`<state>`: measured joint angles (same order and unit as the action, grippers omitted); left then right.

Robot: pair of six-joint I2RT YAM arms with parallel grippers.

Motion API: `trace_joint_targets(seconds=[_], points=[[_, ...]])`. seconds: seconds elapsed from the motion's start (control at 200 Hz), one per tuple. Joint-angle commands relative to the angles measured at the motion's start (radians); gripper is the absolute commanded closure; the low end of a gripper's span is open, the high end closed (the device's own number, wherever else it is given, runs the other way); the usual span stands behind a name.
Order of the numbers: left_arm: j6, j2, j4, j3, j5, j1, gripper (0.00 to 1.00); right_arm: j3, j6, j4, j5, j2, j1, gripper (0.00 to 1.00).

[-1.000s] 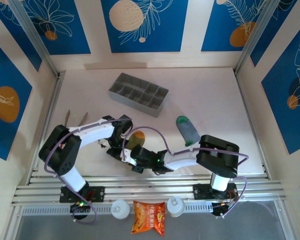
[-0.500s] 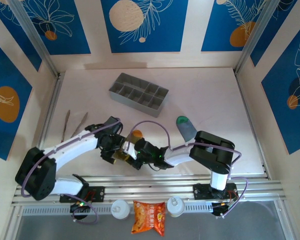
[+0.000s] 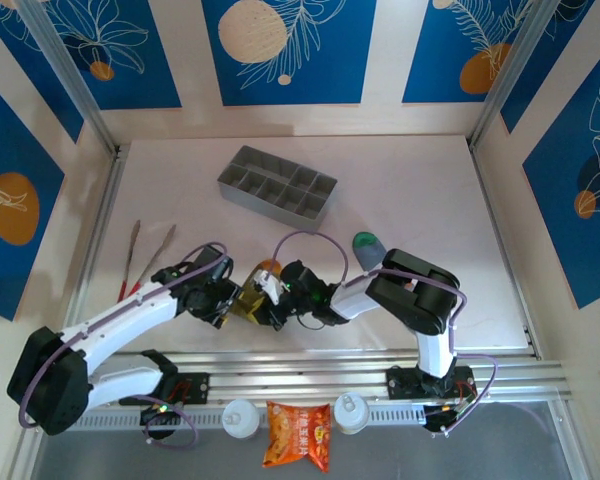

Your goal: Roll the socks

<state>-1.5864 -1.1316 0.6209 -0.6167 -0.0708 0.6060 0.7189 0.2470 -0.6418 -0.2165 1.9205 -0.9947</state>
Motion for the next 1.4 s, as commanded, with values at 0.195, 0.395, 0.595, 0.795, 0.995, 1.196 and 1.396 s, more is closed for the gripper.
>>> trace_joint_targets(seconds=[0.195, 0.395, 0.595, 0.795, 0.995, 1.196, 1.396], points=[[0.031, -0.131, -0.155, 0.038, 0.004, 0.022, 0.46, -0.043, 0.058, 0.437, -0.022, 0.179, 0.036, 1.0], [0.025, -0.242, -0.075, 0.029, 0.001, 0.064, 0.57, -0.001, 0.036, 0.507, 0.029, 0.166, 0.044, 1.0], [-0.036, -0.347, 0.08, 0.045, -0.063, 0.078, 0.96, 0.039, -0.069, 0.55, 0.111, 0.096, 0.033, 0.96], [-0.101, -0.448, 0.224, -0.005, -0.094, 0.078, 1.0, -0.055, -0.269, 0.396, 0.247, -0.122, -0.028, 0.57], [-0.17, -0.555, 0.253, -0.082, -0.118, 0.078, 1.0, -0.123, -0.291, 0.347, 0.229, -0.335, -0.035, 0.5], [-0.154, -0.663, 0.323, -0.22, -0.095, 0.08, 1.0, -0.116, 0.035, 0.35, 0.138, -0.39, 0.027, 0.53], [-0.139, -0.729, 0.355, -0.293, -0.092, 0.079, 1.0, -0.066, 0.562, 0.464, 0.149, -0.386, 0.02, 0.6]])
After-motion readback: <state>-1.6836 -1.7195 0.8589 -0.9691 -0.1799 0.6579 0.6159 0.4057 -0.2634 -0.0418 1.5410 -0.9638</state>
